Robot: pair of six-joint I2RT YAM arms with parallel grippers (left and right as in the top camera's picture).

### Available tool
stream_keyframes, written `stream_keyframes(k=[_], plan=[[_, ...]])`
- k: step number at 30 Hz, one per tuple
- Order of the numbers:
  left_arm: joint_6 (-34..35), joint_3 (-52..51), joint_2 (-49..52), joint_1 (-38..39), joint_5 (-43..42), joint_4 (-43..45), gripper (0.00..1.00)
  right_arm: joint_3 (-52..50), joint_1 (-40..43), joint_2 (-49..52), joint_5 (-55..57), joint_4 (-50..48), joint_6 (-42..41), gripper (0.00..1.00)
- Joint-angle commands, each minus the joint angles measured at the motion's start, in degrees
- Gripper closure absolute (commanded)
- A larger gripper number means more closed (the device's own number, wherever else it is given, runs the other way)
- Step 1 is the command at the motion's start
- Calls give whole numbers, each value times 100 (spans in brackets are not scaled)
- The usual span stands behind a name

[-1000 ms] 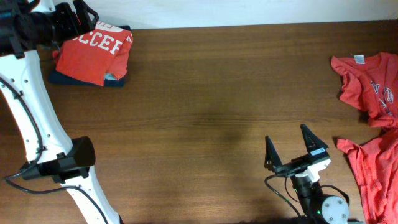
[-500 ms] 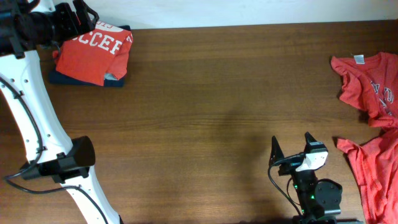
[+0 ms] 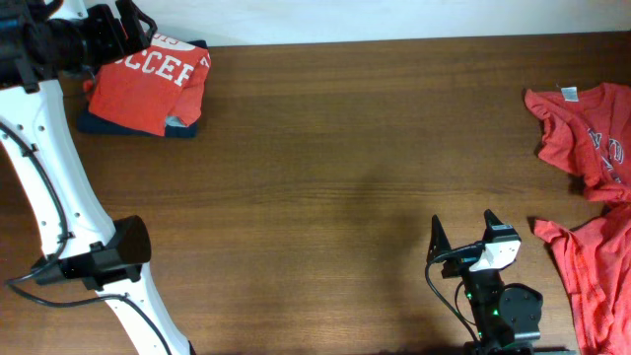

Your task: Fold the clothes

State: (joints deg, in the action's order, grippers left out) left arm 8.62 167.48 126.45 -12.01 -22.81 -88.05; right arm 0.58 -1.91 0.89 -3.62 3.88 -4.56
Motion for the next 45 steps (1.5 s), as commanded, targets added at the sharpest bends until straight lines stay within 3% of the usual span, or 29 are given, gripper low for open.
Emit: stream_keyframes(k=[1,16,23,29,35,41,45], plan=[[-33,-2,15,-13,35,9,1,-26,48,-52,133,42,-63,1],[-33,-37,-136,2,35,0,1,-26,48,-52,133,42,-63,1],[-33,-918,-1362,151,35,-9,1,-26,48,-52,133,44,-63,1],[-33,-3294,-2953,389,35,-7,1,-26,48,-52,131,42,-63,1],[-33,-6773,-4572,706,35,-7,1,-26,48,-52,133,42,-63,1],[-33,-9960,-5484,920,37,-2,1,-26,48,-52,133,42,-63,1],[-33,-11492,-5744,925,35,297,1,-26,48,-52,133,44,-63,1]])
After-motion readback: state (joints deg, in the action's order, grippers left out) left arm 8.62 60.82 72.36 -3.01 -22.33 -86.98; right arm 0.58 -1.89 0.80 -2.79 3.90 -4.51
